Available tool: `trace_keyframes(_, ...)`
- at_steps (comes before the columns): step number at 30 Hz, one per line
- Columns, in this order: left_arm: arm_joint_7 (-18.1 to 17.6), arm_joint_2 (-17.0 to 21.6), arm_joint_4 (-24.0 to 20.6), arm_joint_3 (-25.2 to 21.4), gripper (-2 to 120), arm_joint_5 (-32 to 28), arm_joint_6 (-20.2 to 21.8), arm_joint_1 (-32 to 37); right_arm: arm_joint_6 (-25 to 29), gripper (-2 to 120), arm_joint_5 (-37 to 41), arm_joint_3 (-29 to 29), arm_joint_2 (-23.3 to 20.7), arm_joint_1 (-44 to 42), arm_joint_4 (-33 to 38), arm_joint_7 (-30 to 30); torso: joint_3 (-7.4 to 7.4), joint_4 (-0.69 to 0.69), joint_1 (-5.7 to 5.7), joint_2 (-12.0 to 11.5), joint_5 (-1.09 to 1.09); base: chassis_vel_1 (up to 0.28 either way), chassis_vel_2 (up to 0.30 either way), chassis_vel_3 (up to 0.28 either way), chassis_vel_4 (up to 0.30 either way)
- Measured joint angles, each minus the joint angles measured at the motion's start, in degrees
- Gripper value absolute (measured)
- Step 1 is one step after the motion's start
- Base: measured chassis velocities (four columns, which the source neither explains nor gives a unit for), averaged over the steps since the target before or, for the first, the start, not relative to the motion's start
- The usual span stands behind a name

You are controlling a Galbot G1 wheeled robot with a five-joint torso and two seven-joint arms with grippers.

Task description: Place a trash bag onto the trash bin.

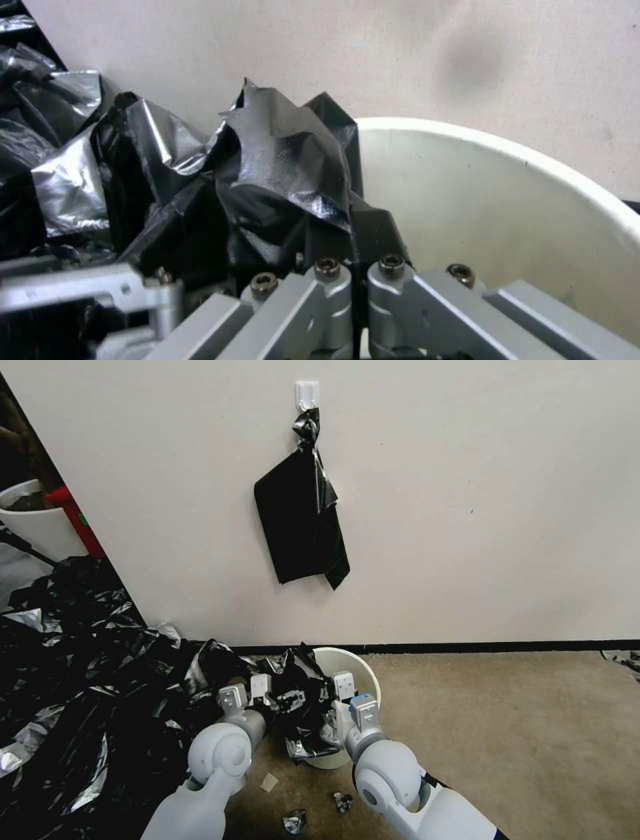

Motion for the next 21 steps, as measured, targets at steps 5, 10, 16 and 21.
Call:
trace_keyframes(5,-1.33,-0.14,0.11,0.31,64,-0.01,1.03,0.04,0.22,0,-0.32,0.07,0.28,0.00,-0.22,0.33,0.00,0.00,0.00,0.00,0.00,0.000,0.000,0.000,0.000)
trace_keyframes(10,-1.98,-0.16,-0.10,0.12,42,-0.07,1.64,0.68,0.39,0,-1.06,0.07,0.50,0.19,-0.89,2.22,-0.01,0.00,0.00,0.00,0.00,0.000,0.000,0.000,0.000)
trace_keyframes(16,-1.67,-0.07,-0.29,-0.34,19,0.08,2.21,1.60,1.51,0,-1.12,0.20,0.25,0.60,-1.74,2.77,-0.01,0.01,0.00,0.00,0.02,0.000,0.000,0.000,0.000)
trace_keyframes(21,1.01,0.44,-0.55,-0.67,5,2.53,1.41,2.51,3.13,0,-1.34,0.82,-0.51,0.96,-1.97,2.63,-0.01,0.01,0.00,0.00,0.02,0.000,0.000,0.000,0.000)
